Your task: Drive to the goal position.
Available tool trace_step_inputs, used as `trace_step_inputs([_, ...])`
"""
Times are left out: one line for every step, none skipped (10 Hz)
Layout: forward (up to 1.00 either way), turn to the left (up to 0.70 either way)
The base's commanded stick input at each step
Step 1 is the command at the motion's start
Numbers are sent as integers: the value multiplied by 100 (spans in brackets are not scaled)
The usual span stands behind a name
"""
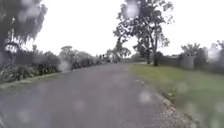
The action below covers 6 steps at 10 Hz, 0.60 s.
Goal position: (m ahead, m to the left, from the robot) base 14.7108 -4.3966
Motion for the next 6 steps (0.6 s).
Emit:
trace_step_inputs([100, -1])
trace_step_inputs([100, -1])
trace_step_inputs([100, 0])
trace_step_inputs([100, 0])
trace_step_inputs([100, 0])
trace_step_inputs([100, 0])
